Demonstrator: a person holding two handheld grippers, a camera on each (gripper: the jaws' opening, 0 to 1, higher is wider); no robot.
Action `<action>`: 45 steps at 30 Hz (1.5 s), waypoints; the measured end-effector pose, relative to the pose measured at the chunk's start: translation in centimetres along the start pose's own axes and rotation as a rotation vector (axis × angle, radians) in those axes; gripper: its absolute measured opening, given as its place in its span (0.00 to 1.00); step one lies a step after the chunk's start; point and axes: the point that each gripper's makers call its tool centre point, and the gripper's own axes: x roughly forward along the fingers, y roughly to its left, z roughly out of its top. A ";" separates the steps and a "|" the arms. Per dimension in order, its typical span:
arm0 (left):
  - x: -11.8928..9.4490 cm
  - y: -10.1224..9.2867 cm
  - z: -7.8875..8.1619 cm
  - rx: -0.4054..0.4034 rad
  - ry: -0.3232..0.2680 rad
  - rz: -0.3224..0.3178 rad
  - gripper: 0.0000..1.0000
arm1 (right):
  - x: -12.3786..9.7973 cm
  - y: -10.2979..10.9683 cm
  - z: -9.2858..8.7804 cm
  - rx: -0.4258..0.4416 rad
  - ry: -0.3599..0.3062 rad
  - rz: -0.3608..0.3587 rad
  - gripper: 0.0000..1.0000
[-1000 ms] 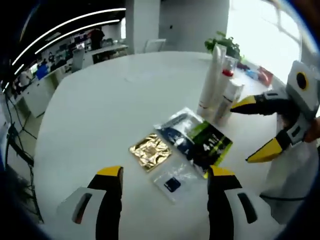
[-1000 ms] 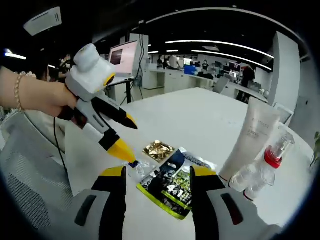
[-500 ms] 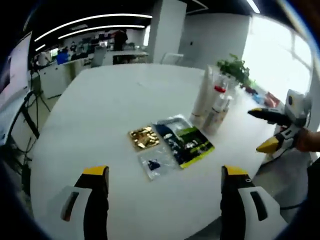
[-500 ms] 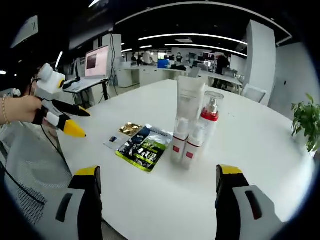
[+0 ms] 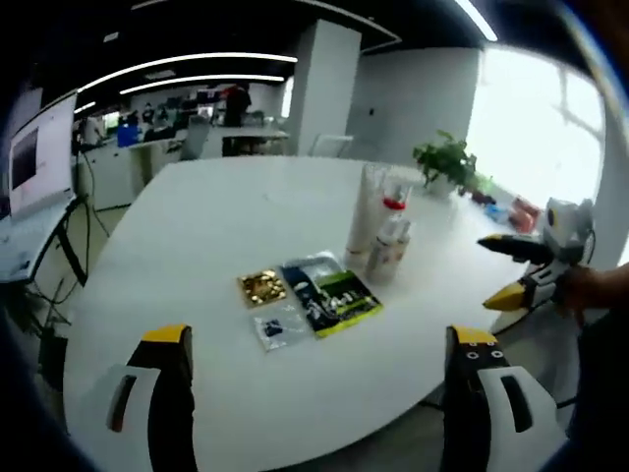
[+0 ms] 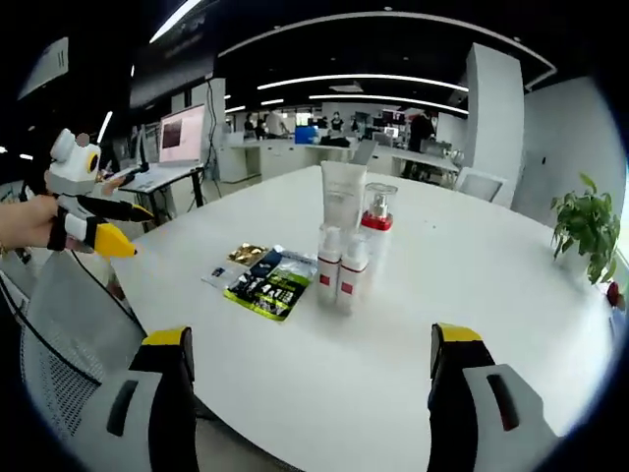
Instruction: Arrange the skincare products in the storage area until every visible bottle or jar stands upright without overlapping.
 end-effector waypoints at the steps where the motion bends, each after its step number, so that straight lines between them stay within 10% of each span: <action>1: 0.0 0.0 -0.1 0.003 -0.002 0.003 0.99 | 0.1 0.1 0.2 0.003 -0.009 0.001 1.00; 45: 1.0 0.6 -2.1 0.017 0.063 0.036 0.96 | 0.5 -0.3 -1.1 -0.027 0.032 -0.019 0.97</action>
